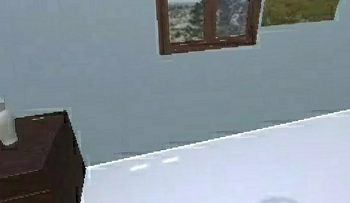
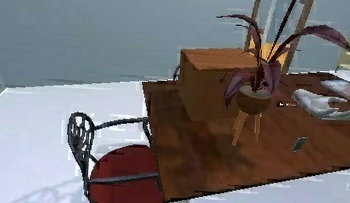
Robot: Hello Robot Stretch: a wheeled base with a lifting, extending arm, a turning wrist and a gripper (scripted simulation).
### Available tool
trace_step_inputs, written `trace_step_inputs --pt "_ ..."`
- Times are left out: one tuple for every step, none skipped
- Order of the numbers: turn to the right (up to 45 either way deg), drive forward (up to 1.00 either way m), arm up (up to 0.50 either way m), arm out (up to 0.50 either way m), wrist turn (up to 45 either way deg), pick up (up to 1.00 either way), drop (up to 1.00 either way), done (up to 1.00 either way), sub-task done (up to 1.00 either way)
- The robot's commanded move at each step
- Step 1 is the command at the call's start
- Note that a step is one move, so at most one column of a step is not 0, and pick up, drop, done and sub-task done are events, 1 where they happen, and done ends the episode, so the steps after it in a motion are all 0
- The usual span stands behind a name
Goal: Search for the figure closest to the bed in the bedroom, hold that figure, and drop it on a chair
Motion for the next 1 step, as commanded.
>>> trace_step_inputs --pt "12.0 0.0 0.0 0.0 0.0 0.0 0.0 0.0 0.0"
